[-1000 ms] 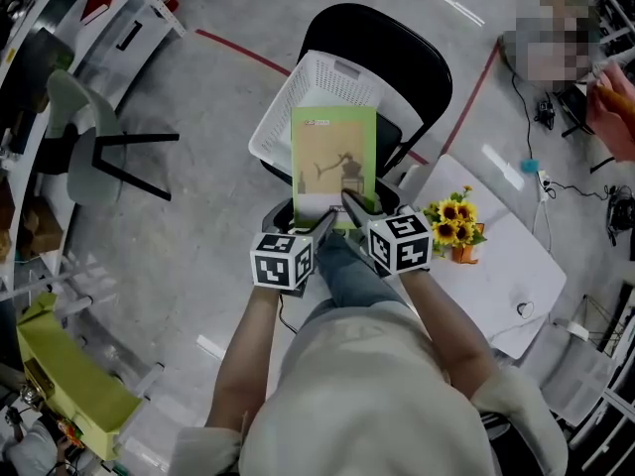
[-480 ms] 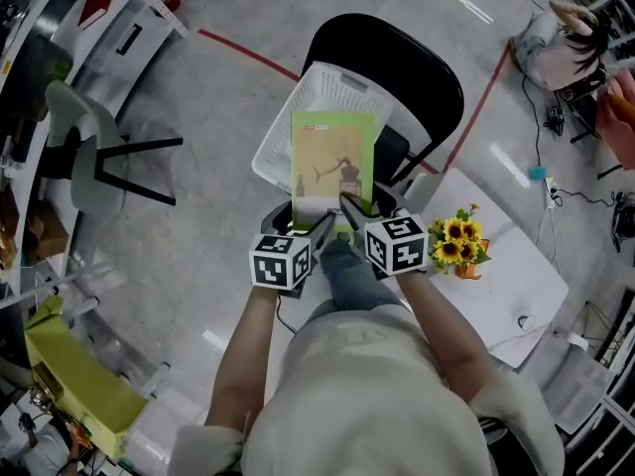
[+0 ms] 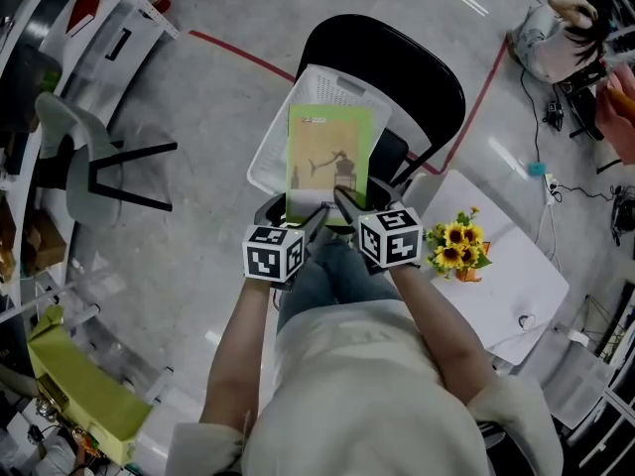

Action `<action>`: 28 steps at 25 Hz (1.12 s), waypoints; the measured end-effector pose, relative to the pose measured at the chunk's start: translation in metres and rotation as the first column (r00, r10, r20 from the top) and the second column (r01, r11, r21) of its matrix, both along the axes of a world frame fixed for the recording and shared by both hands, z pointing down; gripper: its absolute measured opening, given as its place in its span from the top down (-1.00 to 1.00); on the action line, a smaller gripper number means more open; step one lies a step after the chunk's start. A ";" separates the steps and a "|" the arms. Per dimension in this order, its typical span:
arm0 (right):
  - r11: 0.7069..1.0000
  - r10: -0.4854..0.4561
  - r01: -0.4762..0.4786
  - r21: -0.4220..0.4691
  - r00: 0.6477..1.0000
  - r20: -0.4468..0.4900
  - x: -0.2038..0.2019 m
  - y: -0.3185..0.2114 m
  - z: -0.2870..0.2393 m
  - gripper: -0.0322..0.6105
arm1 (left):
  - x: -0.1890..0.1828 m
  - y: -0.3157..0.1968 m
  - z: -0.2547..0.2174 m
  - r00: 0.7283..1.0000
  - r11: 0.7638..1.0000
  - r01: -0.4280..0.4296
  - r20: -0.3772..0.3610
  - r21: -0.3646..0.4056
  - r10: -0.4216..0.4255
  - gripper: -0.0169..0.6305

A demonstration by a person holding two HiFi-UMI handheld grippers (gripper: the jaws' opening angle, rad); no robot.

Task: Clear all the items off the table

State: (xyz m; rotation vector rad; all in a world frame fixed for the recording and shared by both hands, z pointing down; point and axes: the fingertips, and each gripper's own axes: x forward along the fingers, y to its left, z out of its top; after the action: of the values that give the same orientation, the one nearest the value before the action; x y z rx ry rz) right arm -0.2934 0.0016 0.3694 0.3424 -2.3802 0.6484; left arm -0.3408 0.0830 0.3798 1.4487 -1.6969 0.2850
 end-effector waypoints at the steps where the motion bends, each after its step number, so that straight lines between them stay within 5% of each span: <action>1: 1.000 0.004 -0.004 -0.003 1.000 -0.001 -0.002 0.000 0.001 0.07 | -0.003 -0.001 0.001 1.000 1.000 -0.005 0.001 -0.004 0.005 -0.17; 13: 0.990 0.124 -0.126 -0.067 0.991 -0.041 -0.025 -0.010 0.030 0.07 | -0.035 -0.017 0.025 0.992 0.991 -0.121 -0.034 -0.050 0.120 -0.17; 28: 0.943 0.300 -0.312 -0.119 0.948 -0.109 -0.052 -0.014 0.081 0.06 | -0.075 -0.031 0.073 0.957 0.954 -0.283 -0.102 -0.095 0.273 -0.17</action>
State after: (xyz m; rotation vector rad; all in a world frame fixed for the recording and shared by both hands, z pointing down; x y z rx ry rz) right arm -0.3457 -0.0123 0.4507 0.6769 -2.2028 0.9116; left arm -0.4155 0.0518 0.4532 1.5943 -1.3842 0.4538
